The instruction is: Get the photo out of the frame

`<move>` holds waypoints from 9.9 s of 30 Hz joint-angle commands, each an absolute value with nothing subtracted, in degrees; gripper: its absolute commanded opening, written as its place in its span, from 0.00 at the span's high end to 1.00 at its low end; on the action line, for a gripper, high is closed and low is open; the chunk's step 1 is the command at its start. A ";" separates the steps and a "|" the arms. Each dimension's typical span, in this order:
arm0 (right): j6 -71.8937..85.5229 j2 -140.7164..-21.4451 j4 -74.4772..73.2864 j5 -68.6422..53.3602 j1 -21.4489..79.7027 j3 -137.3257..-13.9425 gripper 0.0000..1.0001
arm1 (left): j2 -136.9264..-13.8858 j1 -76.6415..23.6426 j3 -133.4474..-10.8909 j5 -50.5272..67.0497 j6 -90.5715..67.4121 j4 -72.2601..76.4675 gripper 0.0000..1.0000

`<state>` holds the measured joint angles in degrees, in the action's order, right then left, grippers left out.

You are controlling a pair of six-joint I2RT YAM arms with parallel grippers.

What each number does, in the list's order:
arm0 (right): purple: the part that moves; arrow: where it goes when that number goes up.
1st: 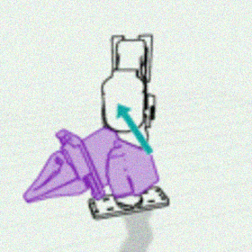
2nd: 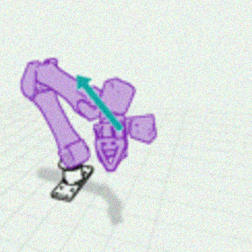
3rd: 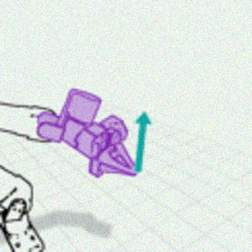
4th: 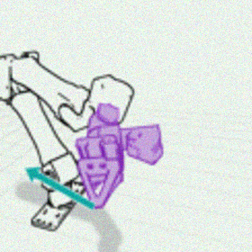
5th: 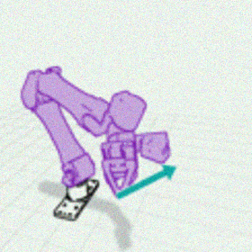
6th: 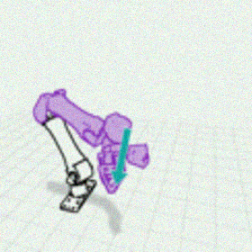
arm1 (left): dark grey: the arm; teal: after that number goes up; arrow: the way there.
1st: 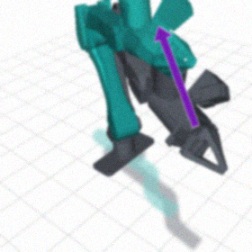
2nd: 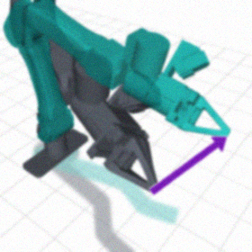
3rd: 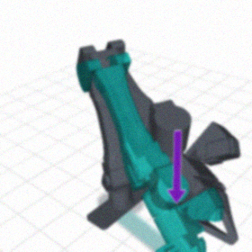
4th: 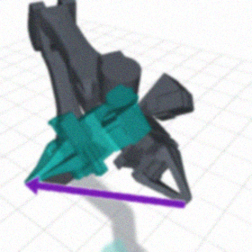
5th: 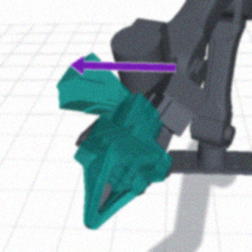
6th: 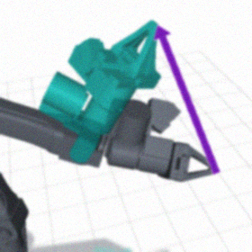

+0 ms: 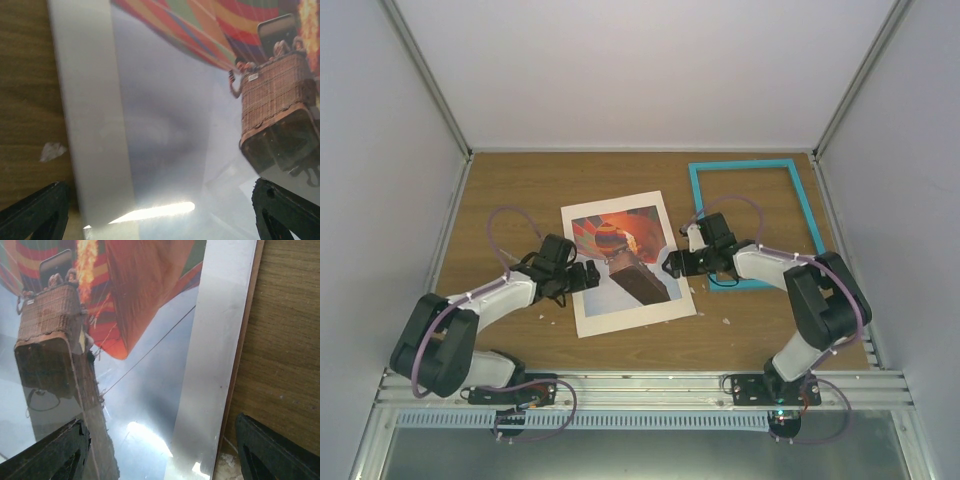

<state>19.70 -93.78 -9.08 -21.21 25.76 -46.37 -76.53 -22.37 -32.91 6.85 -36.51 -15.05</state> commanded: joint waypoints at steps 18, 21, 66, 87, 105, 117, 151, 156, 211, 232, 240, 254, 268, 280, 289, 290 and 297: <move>18.07 -101.11 -10.73 -15.58 26.11 -59.62 0.20 | -90.77 -20.80 -48.17 5.04 -33.74 -9.34 0.01; 17.85 -100.94 -11.33 -14.80 26.12 -60.19 0.19 | -90.67 -20.50 -48.06 3.81 -33.50 -9.31 0.01; 19.85 -97.72 -12.87 -20.05 26.35 -53.09 0.16 | -82.92 -20.75 -38.13 8.39 -32.75 -11.34 0.01; 19.09 -95.15 -15.82 -19.46 26.37 -55.46 0.16 | -84.19 -21.62 -38.76 9.13 -33.04 -10.29 0.01; 19.44 -99.82 -13.37 -16.36 26.37 -54.98 0.16 | -84.24 -21.93 -38.40 8.96 -33.17 -10.18 0.01; 19.18 -98.01 -13.66 -19.41 26.37 -55.89 0.16 | -84.46 -21.97 -38.41 9.26 -33.23 -9.93 0.01; 21.04 -100.79 -7.90 -31.32 25.36 -55.96 0.18 | -82.74 -19.69 -38.03 10.36 -35.07 -8.19 0.01; 21.46 -102.34 -6.77 -33.09 25.14 -57.01 0.18 | -83.93 -18.34 -38.74 11.53 -34.97 -7.59 0.01; 24.92 -88.50 -15.52 -21.23 26.60 -48.99 0.12 | -70.82 -23.87 -38.67 9.51 -32.34 -15.37 0.01; 28.12 -87.44 -18.78 -13.01 32.88 -45.21 0.12 | -75.69 -28.45 -35.91 12.80 -31.72 -20.21 0.01; 29.97 -86.97 -19.99 -10.52 35.43 -44.07 0.12 | -77.25 -28.74 -35.46 13.65 -31.16 -19.58 0.01; 30.28 -87.09 -21.04 -7.50 36.65 -45.67 0.13 | -78.40 -29.00 -34.36 14.07 -31.18 -19.04 0.01; 30.49 -88.44 -18.26 -11.13 37.18 -45.27 0.13 | -80.24 -29.40 -33.53 15.47 -31.21 -17.41 0.01; 30.82 -86.08 -22.59 -2.96 37.18 -46.55 0.13 | -80.31 -29.71 -33.57 15.16 -31.16 -17.56 0.01; 31.01 -86.22 -22.52 -3.12 37.17 -46.08 0.13 | -80.31 -29.71 -33.42 14.97 -31.25 -17.58 0.01; 30.98 -86.41 -22.15 -3.64 37.17 -46.05 0.13 | -80.45 -29.71 -33.48 15.00 -31.20 -17.58 0.01; 31.00 -87.99 -21.15 -5.05 37.18 -45.84 0.13 | -80.78 -29.71 -33.57 15.04 -31.20 -17.39 0.01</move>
